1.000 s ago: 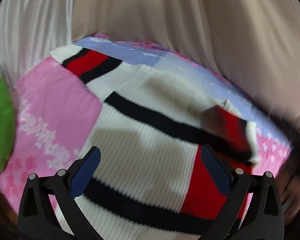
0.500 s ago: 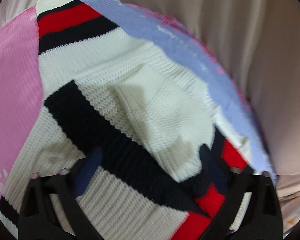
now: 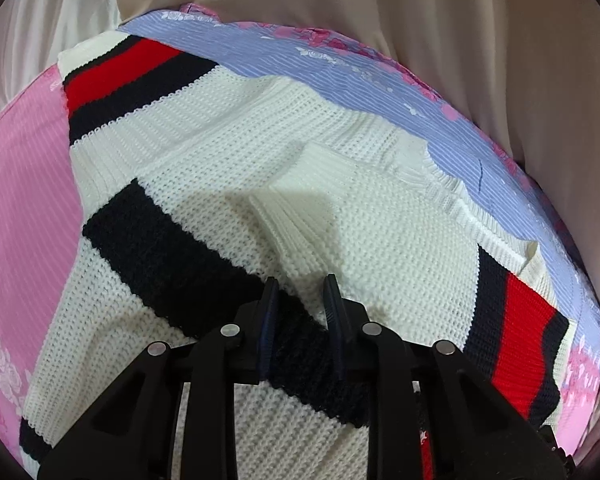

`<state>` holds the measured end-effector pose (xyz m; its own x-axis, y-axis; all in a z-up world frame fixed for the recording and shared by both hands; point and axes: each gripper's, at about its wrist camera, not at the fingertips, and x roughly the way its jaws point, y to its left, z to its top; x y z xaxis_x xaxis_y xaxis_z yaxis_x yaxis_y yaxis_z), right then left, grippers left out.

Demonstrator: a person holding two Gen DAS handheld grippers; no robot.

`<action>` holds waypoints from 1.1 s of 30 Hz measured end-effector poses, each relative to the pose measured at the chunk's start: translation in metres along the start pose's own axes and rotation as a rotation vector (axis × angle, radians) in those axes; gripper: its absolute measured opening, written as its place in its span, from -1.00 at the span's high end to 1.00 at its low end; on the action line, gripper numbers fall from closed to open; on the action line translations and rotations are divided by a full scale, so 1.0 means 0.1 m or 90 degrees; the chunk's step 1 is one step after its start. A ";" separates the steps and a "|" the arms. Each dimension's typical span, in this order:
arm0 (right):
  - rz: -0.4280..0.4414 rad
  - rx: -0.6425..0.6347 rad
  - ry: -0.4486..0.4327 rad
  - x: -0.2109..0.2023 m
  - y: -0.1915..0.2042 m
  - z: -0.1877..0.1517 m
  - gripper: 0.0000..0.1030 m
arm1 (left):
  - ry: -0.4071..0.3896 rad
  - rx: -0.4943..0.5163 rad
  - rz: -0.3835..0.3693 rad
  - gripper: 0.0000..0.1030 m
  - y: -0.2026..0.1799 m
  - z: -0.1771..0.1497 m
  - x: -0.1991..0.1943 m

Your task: Fold small clothes

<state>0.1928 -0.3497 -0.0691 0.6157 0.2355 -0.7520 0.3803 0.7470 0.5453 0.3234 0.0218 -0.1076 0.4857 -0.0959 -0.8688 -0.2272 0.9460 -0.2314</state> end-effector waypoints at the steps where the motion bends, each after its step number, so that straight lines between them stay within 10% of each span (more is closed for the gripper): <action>1: -0.008 -0.004 0.002 -0.05 0.00 -0.03 0.69 | 0.003 -0.006 -0.006 0.54 0.05 0.00 -0.05; 4: -0.038 -0.033 0.013 -0.23 0.07 -0.31 0.24 | -0.013 0.014 -0.005 0.29 0.20 -0.06 -0.33; 6: -0.067 -0.073 0.036 -0.42 0.05 -0.69 -0.01 | -0.028 0.034 0.007 -0.24 0.42 -0.16 -0.59; 9: -0.109 -0.137 0.115 -0.70 -0.09 -1.29 -0.10 | -0.020 0.037 0.036 -0.51 0.94 -0.43 -0.92; 18: -0.122 -0.213 0.159 -0.86 0.02 -2.08 -0.42 | 0.095 -0.047 0.068 -0.61 2.15 -1.49 -1.28; 22: -0.111 -0.238 0.149 -0.67 0.10 -1.98 0.75 | 0.092 0.010 0.062 0.03 1.83 -1.54 -1.29; 23: -0.103 -0.220 0.152 -0.72 0.04 -2.00 0.77 | 0.106 0.027 0.043 0.52 1.73 -1.54 -1.30; 25: -0.108 -0.215 0.130 -0.84 0.04 -1.99 0.81 | 0.115 0.027 0.030 0.86 1.65 -1.55 -1.37; 33: -0.149 -0.208 0.147 -1.44 -0.34 -2.18 1.00 | 0.175 0.089 0.028 0.90 1.61 -2.08 -1.59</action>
<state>-0.0594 -0.2732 -0.0603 0.3556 0.1416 -0.9239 0.2305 0.9447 0.2334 0.0340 0.1248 -0.0975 0.2265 -0.1155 -0.9671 -0.1157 0.9827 -0.1445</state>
